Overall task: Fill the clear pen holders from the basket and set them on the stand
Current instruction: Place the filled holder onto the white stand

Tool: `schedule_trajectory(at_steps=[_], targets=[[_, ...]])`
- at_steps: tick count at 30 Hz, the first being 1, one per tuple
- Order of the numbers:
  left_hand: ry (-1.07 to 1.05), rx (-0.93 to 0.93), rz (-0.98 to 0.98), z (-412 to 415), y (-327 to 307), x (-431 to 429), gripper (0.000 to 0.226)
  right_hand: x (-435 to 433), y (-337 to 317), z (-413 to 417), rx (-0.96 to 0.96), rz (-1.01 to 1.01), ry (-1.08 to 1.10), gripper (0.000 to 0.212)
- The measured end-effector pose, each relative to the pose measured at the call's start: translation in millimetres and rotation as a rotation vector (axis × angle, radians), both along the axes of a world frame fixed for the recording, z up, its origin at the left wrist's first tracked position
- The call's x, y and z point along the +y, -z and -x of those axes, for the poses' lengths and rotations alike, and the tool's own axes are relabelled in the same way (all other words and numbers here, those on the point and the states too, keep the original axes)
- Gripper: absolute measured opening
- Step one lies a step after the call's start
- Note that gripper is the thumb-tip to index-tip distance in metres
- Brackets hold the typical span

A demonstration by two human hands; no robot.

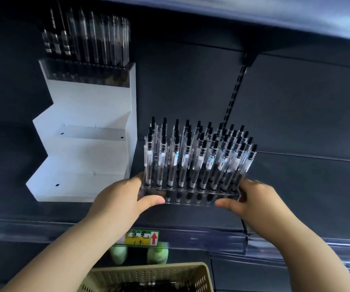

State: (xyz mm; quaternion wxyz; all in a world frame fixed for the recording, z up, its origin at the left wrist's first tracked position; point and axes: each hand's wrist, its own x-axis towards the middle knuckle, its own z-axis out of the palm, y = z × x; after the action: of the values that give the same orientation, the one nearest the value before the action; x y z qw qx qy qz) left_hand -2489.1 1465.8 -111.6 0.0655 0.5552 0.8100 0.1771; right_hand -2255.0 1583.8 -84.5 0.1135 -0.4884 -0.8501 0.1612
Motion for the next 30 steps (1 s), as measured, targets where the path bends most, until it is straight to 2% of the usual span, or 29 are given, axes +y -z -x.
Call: schedule_trajectory(at_steps=[5, 8, 12, 23, 30], targets=[[-0.048, 0.101, 0.008, 23.3, -29.1, -29.7, 0.065, -20.6, -22.6, 23.4, -0.004, -0.058, -0.053, 0.060], [-0.081, 0.123, 0.059, 42.5, -45.0, -46.4, 0.057, -32.3, -31.5, 47.9, -0.005, -0.061, -0.086, 0.063], [-0.120, 0.108, 0.021, 70.2, -68.6, -61.9, 0.045, -42.6, -43.8, 85.0, 0.060, -0.016, -0.135, 0.060], [-0.138, 0.113, 0.013, 165.8, -108.7, -49.7, 0.057, -28.3, -79.9, 174.7, 0.073, 0.010, -0.159, 0.059], [-0.140, 0.133, -0.020, 206.5, -113.3, -26.2, 0.051, -5.0, -87.0, 220.2, -0.006, -0.015, -0.194, 0.062]])
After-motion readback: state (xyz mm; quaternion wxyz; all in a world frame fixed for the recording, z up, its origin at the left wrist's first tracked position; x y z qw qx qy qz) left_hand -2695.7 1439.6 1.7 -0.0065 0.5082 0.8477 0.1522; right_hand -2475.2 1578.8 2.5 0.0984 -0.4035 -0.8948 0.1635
